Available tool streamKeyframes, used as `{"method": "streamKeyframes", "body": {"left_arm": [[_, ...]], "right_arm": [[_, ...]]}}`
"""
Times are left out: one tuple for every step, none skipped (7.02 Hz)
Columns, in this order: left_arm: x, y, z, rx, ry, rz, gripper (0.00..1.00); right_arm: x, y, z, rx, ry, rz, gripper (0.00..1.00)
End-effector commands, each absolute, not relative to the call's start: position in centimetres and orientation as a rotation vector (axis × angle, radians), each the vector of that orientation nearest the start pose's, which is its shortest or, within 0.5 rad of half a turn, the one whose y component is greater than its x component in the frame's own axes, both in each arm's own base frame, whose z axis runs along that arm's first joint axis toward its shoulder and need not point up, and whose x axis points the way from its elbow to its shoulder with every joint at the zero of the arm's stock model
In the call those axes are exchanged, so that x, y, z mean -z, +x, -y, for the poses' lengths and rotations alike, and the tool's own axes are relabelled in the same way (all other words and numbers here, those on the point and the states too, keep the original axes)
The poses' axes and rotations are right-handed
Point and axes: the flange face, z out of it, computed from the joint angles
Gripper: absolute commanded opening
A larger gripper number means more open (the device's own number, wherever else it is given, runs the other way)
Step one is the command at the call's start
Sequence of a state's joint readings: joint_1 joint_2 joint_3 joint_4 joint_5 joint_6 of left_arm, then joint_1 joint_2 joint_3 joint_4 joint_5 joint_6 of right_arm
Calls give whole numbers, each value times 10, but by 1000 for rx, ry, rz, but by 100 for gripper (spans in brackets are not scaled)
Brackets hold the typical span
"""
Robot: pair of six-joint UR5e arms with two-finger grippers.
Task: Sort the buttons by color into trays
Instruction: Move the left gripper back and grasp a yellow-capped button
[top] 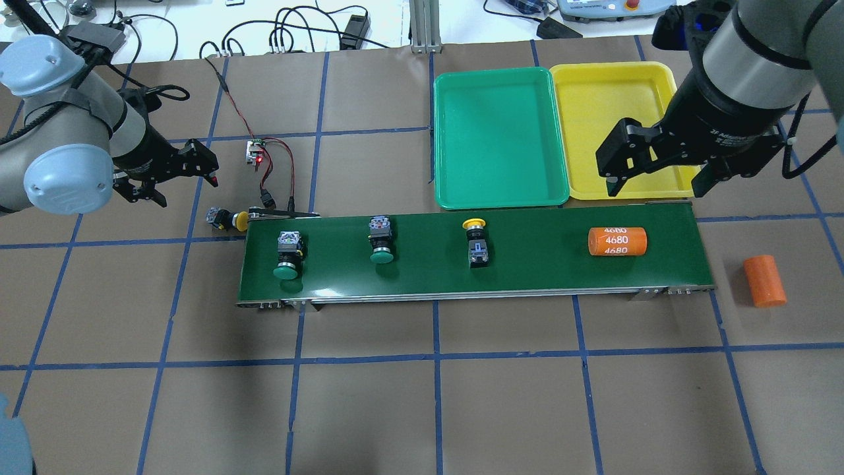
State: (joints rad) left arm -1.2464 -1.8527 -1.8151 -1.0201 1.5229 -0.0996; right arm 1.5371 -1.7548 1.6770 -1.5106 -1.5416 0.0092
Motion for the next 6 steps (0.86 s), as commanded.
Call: {"method": "streamKeyframes", "body": {"left_arm": [[-238,55,585,-18,-882,-3070,100],[-226,56,590,-2,-901,-3063,100],[-213,56,592,-33,-905,-3065,100],[-193,56,594,-87,-917,-3065,100],[-183,57,597,-83,-936,-3061,100],[-172,54,598,-107,-994,-3039,100]], "right_arm": [[-513,122,419,29,66,-3112,100],[-512,122,419,24,66,-3112,100],[-513,122,419,29,66,-3112,100],[-513,122,419,29,66,-3112,100],[-513,122,419,29,66,-3112,100],[-513,122,419,27,66,-3112,100]]}}
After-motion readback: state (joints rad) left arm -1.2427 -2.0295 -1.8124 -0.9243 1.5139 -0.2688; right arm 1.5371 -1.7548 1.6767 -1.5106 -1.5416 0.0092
